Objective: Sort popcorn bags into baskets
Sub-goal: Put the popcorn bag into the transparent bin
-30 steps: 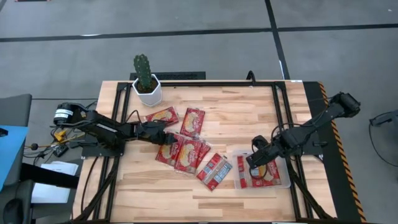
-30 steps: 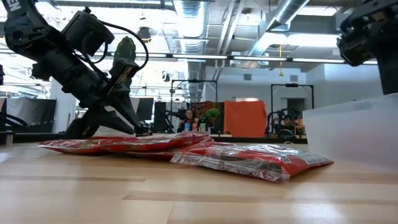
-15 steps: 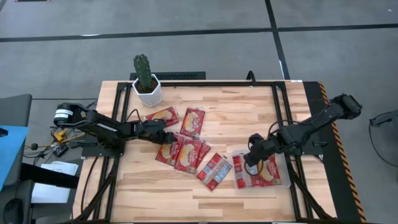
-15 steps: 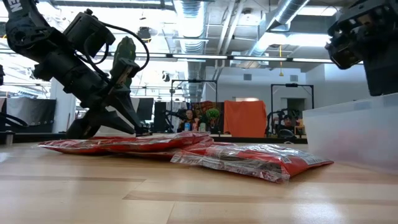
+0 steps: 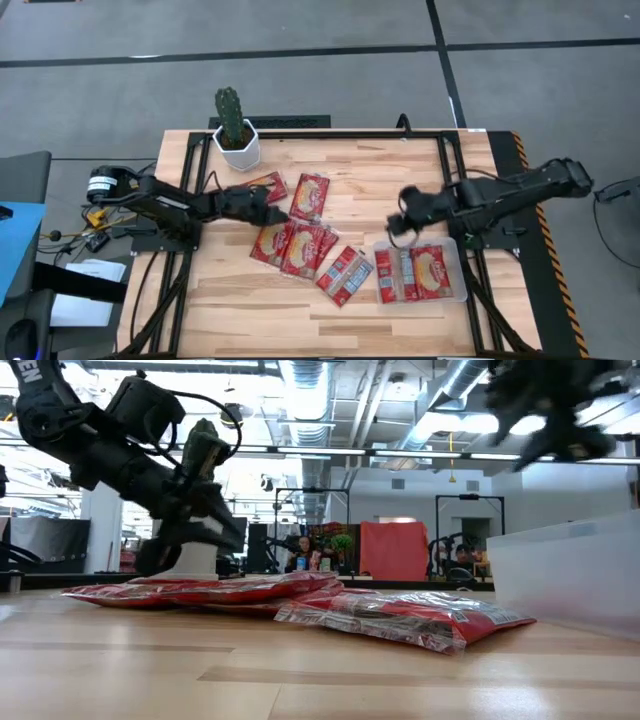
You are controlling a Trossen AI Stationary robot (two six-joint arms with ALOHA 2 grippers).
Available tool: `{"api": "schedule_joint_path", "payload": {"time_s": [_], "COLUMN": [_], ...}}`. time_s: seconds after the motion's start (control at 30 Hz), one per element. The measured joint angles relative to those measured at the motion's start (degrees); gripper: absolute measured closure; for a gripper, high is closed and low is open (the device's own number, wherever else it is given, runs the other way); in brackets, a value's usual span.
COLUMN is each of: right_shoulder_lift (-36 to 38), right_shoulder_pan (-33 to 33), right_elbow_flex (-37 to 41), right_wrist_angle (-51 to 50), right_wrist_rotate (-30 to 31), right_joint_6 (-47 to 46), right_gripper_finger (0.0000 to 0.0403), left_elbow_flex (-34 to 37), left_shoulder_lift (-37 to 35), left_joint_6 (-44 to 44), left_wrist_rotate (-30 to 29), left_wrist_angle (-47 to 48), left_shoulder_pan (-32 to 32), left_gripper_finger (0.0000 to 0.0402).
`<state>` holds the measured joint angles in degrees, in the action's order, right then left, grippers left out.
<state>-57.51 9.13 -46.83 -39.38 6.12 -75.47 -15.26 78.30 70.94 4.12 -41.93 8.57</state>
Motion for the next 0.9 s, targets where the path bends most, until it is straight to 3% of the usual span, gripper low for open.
{"api": "schedule_joint_path", "payload": {"time_s": [0.1,0.2,0.3,0.4,0.6,0.9], "right_shoulder_lift": [-3.0,-7.6,-13.0,-18.6,-29.5,-40.4], "right_shoulder_pan": [-6.8,-13.1,-18.1,-21.4,-23.2,-23.1], "right_elbow_flex": [-0.2,-0.2,-0.2,-0.2,-0.2,-0.9], "right_wrist_angle": [4.8,10.9,17.4,24.5,38.1,49.3], "right_wrist_rotate": [2.2,1.4,-0.9,-4.4,-5.8,-6.2], "right_joint_6": [6.8,13.0,17.2,18.6,16.9,12.7], "right_gripper_finger": [0.0200,0.0194,0.0178,0.0158,0.0144,0.0143], "left_elbow_flex": [-0.9,-3.8,-7.7,-11.1,-13.1,-13.6], "left_shoulder_lift": [0.0,0.9,2.4,3.1,5.9,14.6], "left_joint_6": [-1.0,-4.7,-9.4,-12.8,-15.8,-16.2], "left_wrist_rotate": [-2.4,-1.3,-0.1,-2.7,-6.1,-5.2], "left_wrist_angle": [0.7,4.8,9.9,18.4,24.8,15.8], "left_shoulder_pan": [2.8,5.8,7.3,8.2,10.0,10.4], "left_gripper_finger": [0.0345,0.0359,0.0384,0.0398,0.0400,0.0401]}}
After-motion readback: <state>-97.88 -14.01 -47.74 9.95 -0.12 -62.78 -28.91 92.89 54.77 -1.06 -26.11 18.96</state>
